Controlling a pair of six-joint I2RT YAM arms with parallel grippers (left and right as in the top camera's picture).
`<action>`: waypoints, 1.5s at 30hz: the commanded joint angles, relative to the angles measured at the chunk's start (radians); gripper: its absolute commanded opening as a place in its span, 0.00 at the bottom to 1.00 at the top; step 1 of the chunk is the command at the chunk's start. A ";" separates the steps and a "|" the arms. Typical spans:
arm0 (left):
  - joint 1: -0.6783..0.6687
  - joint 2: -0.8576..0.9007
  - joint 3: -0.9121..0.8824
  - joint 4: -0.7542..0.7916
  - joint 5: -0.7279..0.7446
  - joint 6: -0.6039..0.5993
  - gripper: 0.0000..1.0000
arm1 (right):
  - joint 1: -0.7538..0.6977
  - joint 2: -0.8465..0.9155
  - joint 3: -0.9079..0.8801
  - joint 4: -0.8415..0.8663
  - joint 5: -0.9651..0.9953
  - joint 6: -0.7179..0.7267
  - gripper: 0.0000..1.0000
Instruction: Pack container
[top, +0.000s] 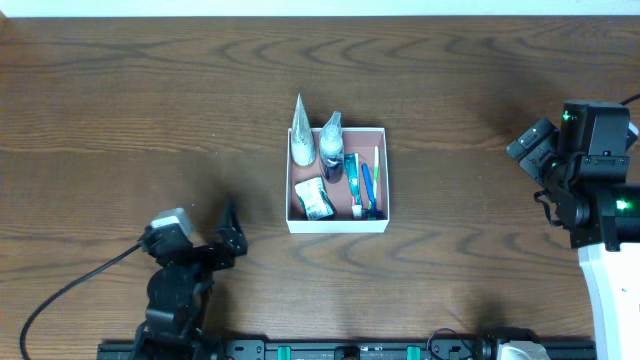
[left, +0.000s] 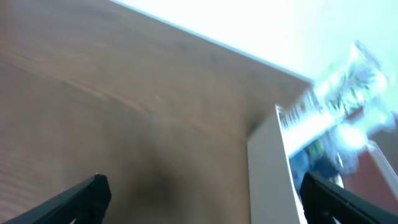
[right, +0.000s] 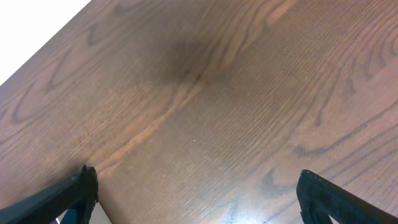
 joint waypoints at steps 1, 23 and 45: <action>0.064 -0.060 -0.042 0.056 -0.011 0.000 0.98 | -0.005 0.000 0.008 -0.001 0.006 -0.013 0.99; 0.199 -0.134 -0.185 0.170 -0.030 0.079 0.98 | -0.005 0.000 0.008 -0.001 0.006 -0.013 0.99; 0.199 -0.130 -0.185 0.170 -0.030 0.079 0.98 | -0.005 0.000 0.008 -0.001 0.007 -0.013 0.99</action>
